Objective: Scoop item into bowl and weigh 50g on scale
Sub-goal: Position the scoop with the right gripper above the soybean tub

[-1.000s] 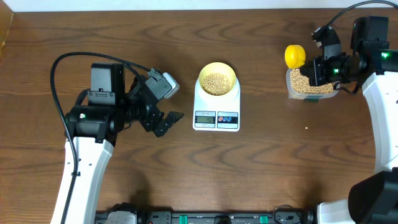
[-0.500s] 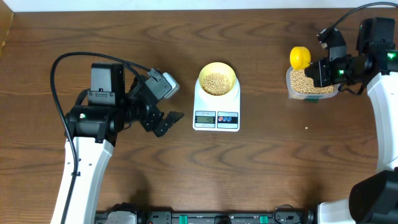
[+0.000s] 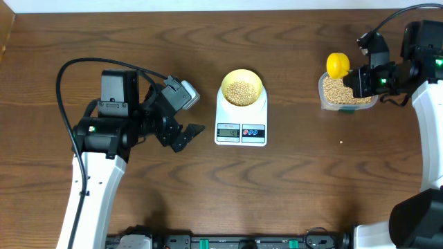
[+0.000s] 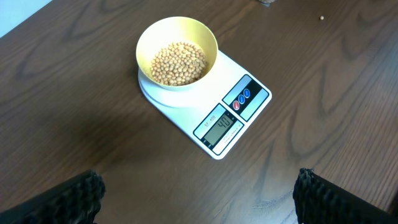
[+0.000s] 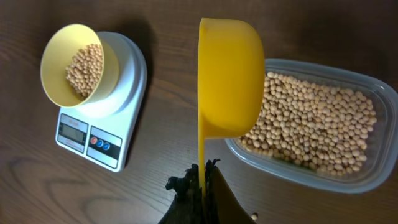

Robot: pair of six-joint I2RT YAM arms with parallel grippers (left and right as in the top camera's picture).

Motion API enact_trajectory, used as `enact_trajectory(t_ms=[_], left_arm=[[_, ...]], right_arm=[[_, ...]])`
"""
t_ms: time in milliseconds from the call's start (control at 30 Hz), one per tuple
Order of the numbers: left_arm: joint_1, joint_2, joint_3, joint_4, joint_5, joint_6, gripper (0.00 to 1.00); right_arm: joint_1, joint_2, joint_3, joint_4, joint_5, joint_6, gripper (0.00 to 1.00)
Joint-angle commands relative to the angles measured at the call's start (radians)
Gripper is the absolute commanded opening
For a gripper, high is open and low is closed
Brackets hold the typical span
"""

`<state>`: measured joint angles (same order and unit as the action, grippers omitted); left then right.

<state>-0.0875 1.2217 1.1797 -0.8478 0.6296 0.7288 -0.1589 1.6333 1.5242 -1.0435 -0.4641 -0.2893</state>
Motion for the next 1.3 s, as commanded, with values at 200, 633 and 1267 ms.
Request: enact_trajectory(t_ms=[200, 633, 1267], left_arm=[[0.004, 0.000, 0.015, 0.000, 0.009, -0.012, 0.99], [0.004, 0.000, 0.015, 0.000, 0.009, -0.012, 0.99], [0.004, 0.000, 0.014, 0.000, 0.009, -0.012, 0.99]], right_arm=[[-0.018, -0.023, 0.018, -0.021, 0.018, -0.019, 0.01], [-0.025, -0.023, 0.018, -0.035, 0.017, -0.019, 0.01], [-0.029, -0.023, 0.018, -0.062, 0.035, -0.019, 0.01]])
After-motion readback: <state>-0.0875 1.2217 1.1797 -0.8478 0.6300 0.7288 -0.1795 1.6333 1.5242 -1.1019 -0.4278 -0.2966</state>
